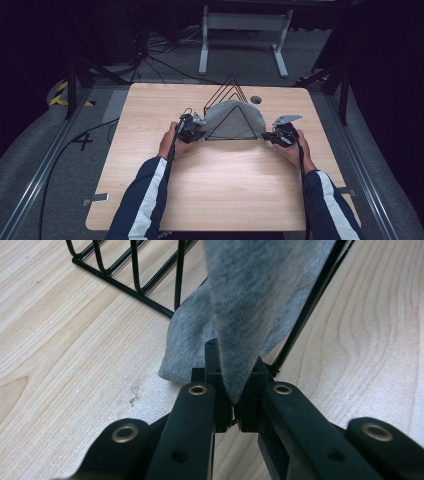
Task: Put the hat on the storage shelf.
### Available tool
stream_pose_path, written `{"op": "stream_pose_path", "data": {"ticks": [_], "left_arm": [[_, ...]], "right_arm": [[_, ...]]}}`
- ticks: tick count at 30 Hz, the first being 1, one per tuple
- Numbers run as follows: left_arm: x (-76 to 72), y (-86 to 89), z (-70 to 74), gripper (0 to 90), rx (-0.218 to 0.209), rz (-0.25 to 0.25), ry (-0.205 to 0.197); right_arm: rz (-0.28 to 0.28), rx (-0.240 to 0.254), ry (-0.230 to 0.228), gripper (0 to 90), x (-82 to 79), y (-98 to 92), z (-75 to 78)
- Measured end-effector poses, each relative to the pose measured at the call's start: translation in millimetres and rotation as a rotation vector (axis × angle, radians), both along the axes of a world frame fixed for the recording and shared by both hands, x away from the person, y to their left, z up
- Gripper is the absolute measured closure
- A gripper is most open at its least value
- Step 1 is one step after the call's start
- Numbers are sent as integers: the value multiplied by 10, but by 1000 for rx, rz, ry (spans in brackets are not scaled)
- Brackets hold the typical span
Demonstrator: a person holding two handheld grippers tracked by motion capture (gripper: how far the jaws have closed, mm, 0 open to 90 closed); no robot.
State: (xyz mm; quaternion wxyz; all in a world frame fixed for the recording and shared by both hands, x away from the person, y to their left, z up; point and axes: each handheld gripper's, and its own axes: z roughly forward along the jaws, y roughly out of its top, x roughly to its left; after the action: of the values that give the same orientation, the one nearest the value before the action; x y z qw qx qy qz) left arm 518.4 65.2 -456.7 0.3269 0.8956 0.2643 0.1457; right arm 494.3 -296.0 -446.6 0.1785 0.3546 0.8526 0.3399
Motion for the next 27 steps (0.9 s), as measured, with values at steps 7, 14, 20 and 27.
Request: {"op": "stream_pose_path", "data": {"ticks": [7, 14, 20, 27], "left_arm": [[-94, 97, 108, 825, -3, 14, -42], [-259, 293, 320, 836, 22, 8, -73], [-482, 425, 430, 810, 56, -45, -82], [-678, 598, 428, 774, 52, -65, -82]], "right_arm": [[11, -14, -12, 861, -47, -18, 36], [21, -25, -38, 857, -121, -67, 159], [46, -31, -44, 799, -276, -63, 332], [56, -31, -58, 751, -434, -150, 422]]}}
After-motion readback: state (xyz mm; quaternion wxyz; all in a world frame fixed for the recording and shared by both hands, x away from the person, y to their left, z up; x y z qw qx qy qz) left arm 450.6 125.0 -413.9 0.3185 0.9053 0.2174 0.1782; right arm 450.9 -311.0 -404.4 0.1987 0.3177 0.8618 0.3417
